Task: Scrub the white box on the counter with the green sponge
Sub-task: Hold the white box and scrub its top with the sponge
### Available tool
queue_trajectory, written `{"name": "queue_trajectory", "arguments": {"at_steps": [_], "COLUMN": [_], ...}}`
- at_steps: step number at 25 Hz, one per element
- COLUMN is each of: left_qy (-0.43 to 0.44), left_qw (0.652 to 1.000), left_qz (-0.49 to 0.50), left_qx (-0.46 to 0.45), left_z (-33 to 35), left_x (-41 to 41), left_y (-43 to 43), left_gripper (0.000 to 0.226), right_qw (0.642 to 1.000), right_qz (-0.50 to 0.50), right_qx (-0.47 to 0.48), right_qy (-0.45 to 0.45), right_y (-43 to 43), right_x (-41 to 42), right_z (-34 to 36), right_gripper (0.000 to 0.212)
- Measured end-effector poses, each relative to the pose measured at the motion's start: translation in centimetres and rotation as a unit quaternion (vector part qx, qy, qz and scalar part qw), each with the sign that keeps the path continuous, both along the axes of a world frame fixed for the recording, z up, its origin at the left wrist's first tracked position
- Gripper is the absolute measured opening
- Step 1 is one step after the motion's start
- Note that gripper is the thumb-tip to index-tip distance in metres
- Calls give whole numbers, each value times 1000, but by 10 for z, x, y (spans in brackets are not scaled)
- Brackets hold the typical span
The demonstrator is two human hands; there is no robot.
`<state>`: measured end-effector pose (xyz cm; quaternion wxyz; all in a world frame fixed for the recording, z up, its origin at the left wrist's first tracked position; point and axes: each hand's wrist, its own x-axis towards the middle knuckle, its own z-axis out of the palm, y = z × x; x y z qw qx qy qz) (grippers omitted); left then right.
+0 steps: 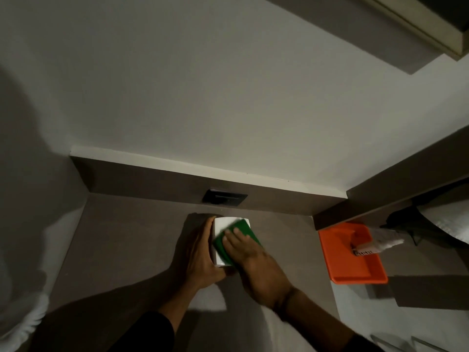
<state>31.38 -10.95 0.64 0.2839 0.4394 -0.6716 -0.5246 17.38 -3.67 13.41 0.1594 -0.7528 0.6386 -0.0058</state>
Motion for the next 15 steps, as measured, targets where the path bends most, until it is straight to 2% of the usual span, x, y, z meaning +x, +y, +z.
{"name": "queue_trajectory", "arguments": {"at_steps": [3, 5, 7, 12, 15], "left_qy": [25, 38, 46, 39, 44], "left_qw": [999, 998, 997, 998, 998], "left_qz": [-14, -39, -42, -11, -44], "left_qx": [26, 28, 35, 52, 16], "left_z": [-1, -3, -2, -2, 4], "left_x": [-2, -3, -5, -3, -5], "left_y": [0, -1, 0, 4, 1], "left_gripper": [133, 127, 132, 135, 121], "right_qw": [1000, 997, 992, 999, 995], "right_qz": [-6, -78, -123, -29, -99], "right_qx": [2, -22, -9, 5, -30], "right_qy": [0, -6, -12, 16, -2], "right_y": [38, 4, -15, 65, 34], "right_x": [-34, -40, -20, -20, -35], "right_z": [9, 5, 1, 7, 5], "right_gripper": [76, 75, 74, 86, 77]}}
